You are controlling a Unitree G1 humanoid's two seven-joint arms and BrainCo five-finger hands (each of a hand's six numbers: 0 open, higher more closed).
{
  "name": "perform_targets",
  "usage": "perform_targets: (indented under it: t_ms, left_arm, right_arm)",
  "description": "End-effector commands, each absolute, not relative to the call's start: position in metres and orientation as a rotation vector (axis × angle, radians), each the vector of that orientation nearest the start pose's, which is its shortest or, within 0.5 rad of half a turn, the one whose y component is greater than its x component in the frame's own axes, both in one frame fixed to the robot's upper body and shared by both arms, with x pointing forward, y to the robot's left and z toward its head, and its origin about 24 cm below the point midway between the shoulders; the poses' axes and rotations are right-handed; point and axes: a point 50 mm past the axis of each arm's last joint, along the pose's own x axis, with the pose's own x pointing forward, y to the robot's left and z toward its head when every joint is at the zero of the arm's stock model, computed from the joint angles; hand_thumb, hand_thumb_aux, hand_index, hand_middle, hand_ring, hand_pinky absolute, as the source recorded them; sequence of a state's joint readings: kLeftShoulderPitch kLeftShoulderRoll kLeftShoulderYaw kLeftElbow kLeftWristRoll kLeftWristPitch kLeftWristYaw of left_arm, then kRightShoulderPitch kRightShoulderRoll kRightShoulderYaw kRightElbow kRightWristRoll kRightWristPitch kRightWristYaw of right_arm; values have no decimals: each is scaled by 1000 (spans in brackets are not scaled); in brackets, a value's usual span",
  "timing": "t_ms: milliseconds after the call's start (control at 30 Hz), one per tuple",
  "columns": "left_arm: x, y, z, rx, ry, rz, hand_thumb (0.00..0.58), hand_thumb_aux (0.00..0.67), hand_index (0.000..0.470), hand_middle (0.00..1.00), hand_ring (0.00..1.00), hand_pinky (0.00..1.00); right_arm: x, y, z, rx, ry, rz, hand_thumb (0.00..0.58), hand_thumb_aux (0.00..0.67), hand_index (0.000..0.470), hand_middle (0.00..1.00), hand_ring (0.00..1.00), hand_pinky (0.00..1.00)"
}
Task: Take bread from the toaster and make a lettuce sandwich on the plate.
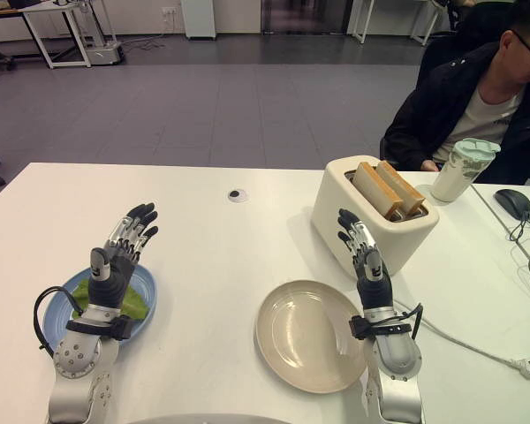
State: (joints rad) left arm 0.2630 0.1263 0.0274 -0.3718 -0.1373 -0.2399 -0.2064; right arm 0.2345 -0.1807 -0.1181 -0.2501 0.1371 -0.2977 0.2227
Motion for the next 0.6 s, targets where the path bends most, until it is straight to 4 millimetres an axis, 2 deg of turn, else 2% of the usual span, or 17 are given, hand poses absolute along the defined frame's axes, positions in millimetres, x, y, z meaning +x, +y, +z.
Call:
perform_targets:
  t_ms: [33,167,367,500,600]
  left_arm:
    - [195,174,94,49,-344,-152,0,0,0,0,0,0]
    - [195,174,95,50,-351,-150,0,0,0,0,0,0]
    - [196,171,97,46,-359,-156,0,0,0,0,0,0]
    - [195,172,96,45,-359,-143,0,0,0,0,0,0]
    - [194,170,96,42,-363,-142,0,0,0,0,0,0]
  right_arm:
    - [202,-205,90,-153,-336,97,0,0,0,0,0,0]
    - [211,-221,110,-209,-383,47,0,0,0,0,0,0]
    - [215,-243,129,-319,-411,-13,0,0,0,0,0,0]
    - [224,-278,155,-451,-422,-118,0,0,0,0,0,0]
    - [232,-310,162,-595,-336,-180,5,3,2,0,0,0]
